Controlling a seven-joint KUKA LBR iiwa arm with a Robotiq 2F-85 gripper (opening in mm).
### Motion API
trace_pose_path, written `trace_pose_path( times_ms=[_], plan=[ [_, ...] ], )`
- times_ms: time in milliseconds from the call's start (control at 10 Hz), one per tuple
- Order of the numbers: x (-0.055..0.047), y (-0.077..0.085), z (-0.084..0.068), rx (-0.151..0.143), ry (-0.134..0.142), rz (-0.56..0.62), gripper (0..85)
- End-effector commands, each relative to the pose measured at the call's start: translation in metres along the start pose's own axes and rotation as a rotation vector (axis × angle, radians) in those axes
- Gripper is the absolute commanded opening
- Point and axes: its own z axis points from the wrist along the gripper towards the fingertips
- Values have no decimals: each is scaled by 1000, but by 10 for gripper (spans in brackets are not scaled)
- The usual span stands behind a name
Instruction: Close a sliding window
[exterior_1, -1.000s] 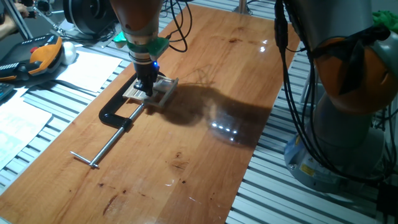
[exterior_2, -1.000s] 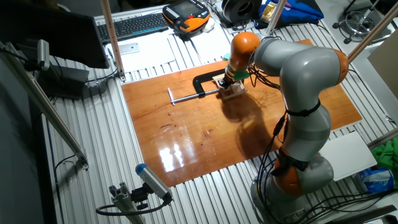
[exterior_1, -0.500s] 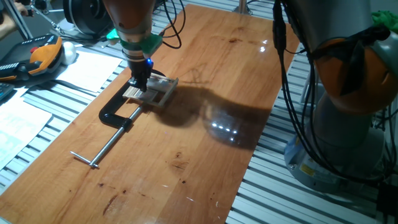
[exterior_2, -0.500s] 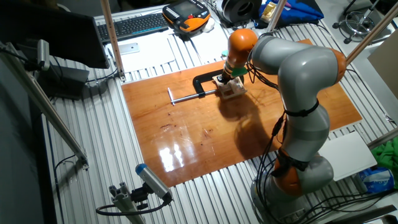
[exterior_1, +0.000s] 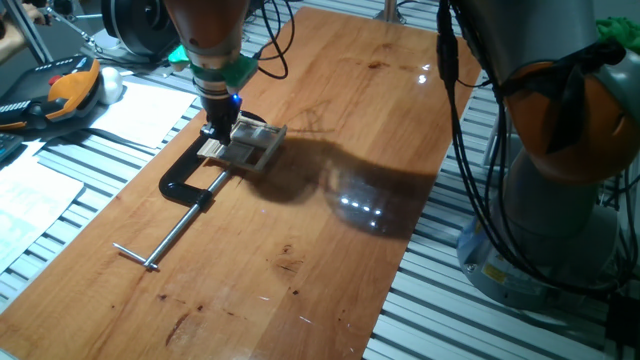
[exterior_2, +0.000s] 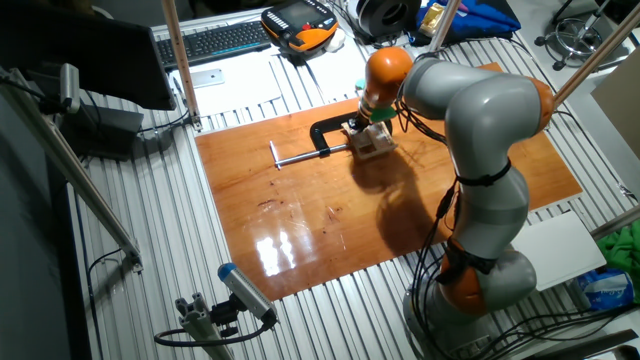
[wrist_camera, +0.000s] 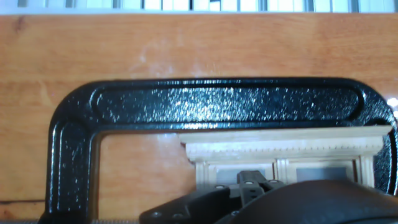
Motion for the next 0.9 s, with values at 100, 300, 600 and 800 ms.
trace_pose_path(
  times_ms=[100,300,600,800],
  plan=[
    [-1,0,3,-14,-35,7,0],
    [-2,0,4,-30,-78,21,0],
    [-3,-1,3,-41,-119,33,0],
    [-3,-1,3,-53,-145,43,0]
  ],
)
